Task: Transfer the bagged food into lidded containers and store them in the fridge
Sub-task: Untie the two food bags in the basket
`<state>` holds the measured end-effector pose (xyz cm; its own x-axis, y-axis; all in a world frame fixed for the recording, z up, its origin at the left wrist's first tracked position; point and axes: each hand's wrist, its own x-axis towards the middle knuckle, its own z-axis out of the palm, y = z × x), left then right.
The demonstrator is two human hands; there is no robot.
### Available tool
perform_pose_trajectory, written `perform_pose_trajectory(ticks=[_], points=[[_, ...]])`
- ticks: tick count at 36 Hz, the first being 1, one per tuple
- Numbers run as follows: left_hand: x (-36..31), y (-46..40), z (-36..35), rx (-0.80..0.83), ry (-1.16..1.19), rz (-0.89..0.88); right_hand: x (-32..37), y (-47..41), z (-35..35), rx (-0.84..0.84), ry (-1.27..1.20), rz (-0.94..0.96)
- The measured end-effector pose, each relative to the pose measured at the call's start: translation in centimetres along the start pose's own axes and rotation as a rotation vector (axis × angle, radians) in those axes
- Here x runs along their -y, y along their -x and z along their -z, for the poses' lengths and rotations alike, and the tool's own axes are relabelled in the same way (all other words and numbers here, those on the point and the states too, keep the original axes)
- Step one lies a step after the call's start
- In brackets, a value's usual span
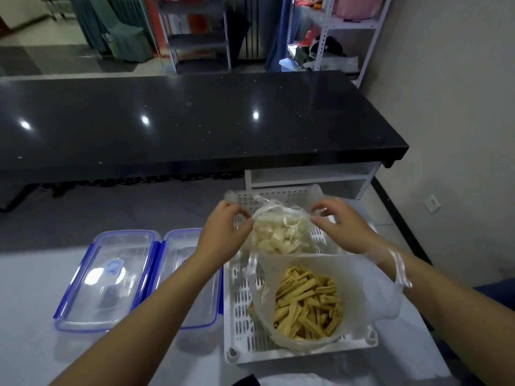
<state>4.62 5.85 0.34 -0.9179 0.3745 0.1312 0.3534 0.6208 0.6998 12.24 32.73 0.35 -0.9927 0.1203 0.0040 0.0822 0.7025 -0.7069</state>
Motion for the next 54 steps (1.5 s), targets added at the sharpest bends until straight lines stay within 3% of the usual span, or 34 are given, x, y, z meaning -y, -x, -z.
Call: perform_pose_trajectory(ticks=[3, 7, 11, 16, 21, 31, 35, 41, 43, 46, 48, 52, 54], points=[[-1.4, -0.7, -0.2, 0.042, -0.026, -0.084, 0.9, -0.7, 0.0, 0.033, -0.047, -0.006], [-3.6, -2.0, -0.8, 0.137, -0.119, -0.173, 2.3, -1.9, -0.8, 0.121, 0.096, 0.019], [-5.6, -2.9, -1.6, 0.203, -0.216, -0.214, 3.4, -2.4, -2.1, 0.074, 0.221, 0.055], [-6.1, -2.9, -0.6, -0.019, -0.154, -0.305, 4.3, -1.4, -1.0, -0.153, 0.176, 0.134], [-4.9, -1.6, 0.6, -0.168, 0.086, -0.199, 3.7, 0.7, -0.1, -0.312, -0.065, 0.086], [-3.7, -0.2, 2.4, -0.310, 0.522, 0.045, 5.7, 1.8, 0.9, -0.173, -0.364, 0.059], [-4.2, -0.4, 4.1, -0.225, 0.691, 0.075, 7.1, 1.6, 1.9, -0.119, -0.404, 0.032], [-5.4, -0.2, 6.8, 0.009, 0.935, 0.226, 8.5, 1.0, 4.8, -0.049, -0.666, -0.005], [-5.4, 0.0, 7.4, 0.104, 1.041, 0.274, 8.1, 0.7, 5.5, -0.173, -0.575, 0.005], [-5.2, 0.3, 8.1, 0.227, 1.204, 0.295, 7.1, 0.5, 6.2, -0.513, -0.111, 0.065], [-5.0, 0.5, 8.2, 0.316, 1.273, 0.276, 6.6, 0.7, 6.2, -0.638, -0.035, 0.080], [-4.6, 0.5, 7.6, 0.403, 1.270, 0.214, 6.9, 1.0, 5.5, -0.562, -0.495, -0.027], [-4.9, 0.7, 7.4, 0.439, 1.289, 0.189, 7.4, 1.1, 5.4, -0.521, -0.607, -0.105]])
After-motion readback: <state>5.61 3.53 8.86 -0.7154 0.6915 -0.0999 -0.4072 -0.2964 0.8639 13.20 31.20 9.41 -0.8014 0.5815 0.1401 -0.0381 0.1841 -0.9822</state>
